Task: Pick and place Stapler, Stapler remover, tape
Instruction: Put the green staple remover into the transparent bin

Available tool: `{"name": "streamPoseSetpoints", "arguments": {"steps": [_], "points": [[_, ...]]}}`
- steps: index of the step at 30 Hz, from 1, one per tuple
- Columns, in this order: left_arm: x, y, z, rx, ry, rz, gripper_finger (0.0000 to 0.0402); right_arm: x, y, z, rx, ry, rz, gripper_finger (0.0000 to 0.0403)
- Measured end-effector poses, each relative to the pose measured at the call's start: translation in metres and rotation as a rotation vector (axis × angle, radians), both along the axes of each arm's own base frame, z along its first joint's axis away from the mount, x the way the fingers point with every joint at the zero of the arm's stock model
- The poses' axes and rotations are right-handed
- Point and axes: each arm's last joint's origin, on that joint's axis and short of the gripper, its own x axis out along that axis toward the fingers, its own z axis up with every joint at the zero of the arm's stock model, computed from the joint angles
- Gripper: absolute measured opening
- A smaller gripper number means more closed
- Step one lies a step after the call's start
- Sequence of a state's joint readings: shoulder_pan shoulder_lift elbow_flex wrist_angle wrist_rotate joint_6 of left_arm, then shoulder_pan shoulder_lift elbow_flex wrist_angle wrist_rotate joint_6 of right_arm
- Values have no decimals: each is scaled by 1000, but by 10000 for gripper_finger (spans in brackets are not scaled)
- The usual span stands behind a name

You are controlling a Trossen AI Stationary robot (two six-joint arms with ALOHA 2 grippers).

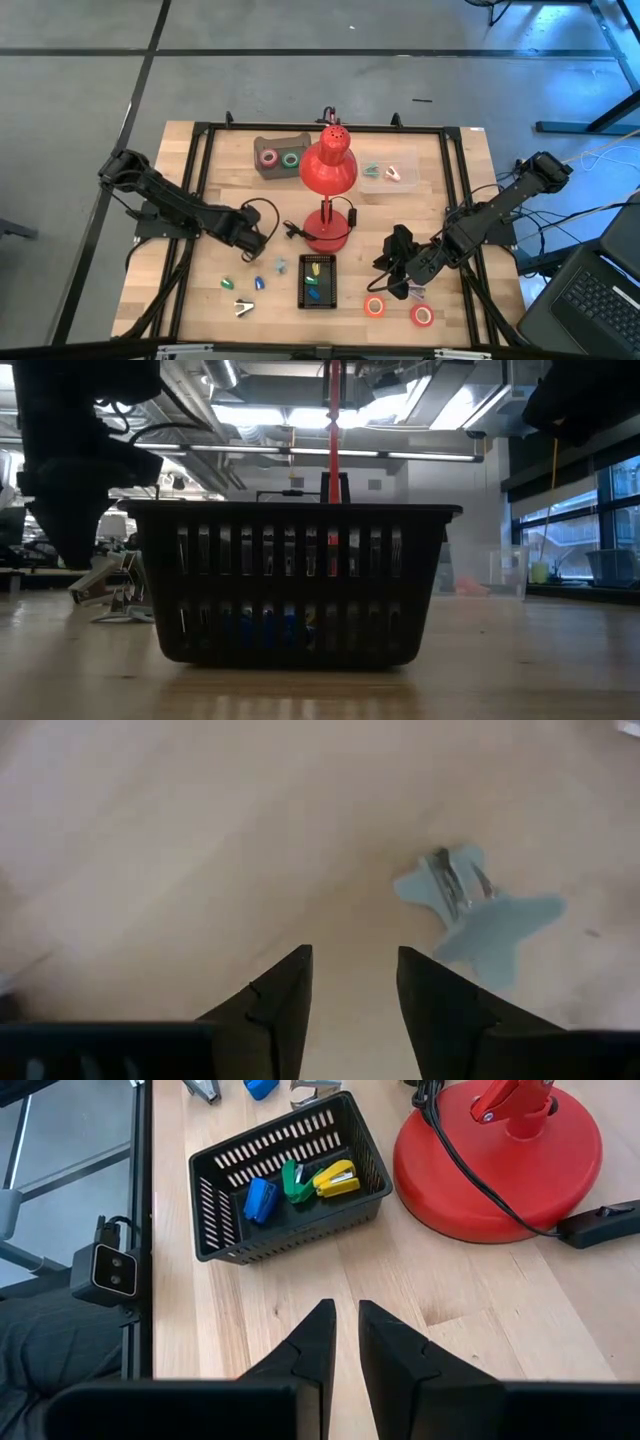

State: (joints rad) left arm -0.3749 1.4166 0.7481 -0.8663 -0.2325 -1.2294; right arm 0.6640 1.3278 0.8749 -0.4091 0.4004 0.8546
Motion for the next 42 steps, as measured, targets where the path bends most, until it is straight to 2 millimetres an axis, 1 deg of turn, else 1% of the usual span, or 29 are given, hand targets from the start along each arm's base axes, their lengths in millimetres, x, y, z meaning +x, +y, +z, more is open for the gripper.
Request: {"name": "streamPoseSetpoints", "arguments": {"steps": [5, 10, 15, 17, 20, 22, 26, 32, 36, 42], "points": [[4, -2, -1, -43, -32, -47, 138, 0, 0, 0, -2, 0, 2, 49], [1, -5, 4, -101, -39, -84, 137, 0, 0, 0, 0, 0, 0, 49], [-3, -16, 13, -188, -82, -129, 138, 0, 0, 0, 0, 0, 0, 49], [-3, -21, 16, -186, -131, -112, 137, 0, 0, 0, -5, -3, -4, 49], [-1, -27, 20, -130, -244, -44, 136, 0, -1, 0, -35, -23, -27, 49], [-2, -31, 20, -106, -286, -10, 134, 1, -2, 1, -50, -30, -31, 49], [-3, -35, 17, -62, -320, 70, 134, 1, -2, 0, -57, -30, -23, 49], [0, -36, 8, -35, -305, 128, 135, 1, -2, 0, -56, -30, -24, 49], [1, -38, 1, -31, -269, 132, 142, 1, -2, 0, -56, -30, -24, 49], [3, -39, -6, -15, -245, 134, 164, 1, -1, 0, -53, -29, -22, 49]]}}
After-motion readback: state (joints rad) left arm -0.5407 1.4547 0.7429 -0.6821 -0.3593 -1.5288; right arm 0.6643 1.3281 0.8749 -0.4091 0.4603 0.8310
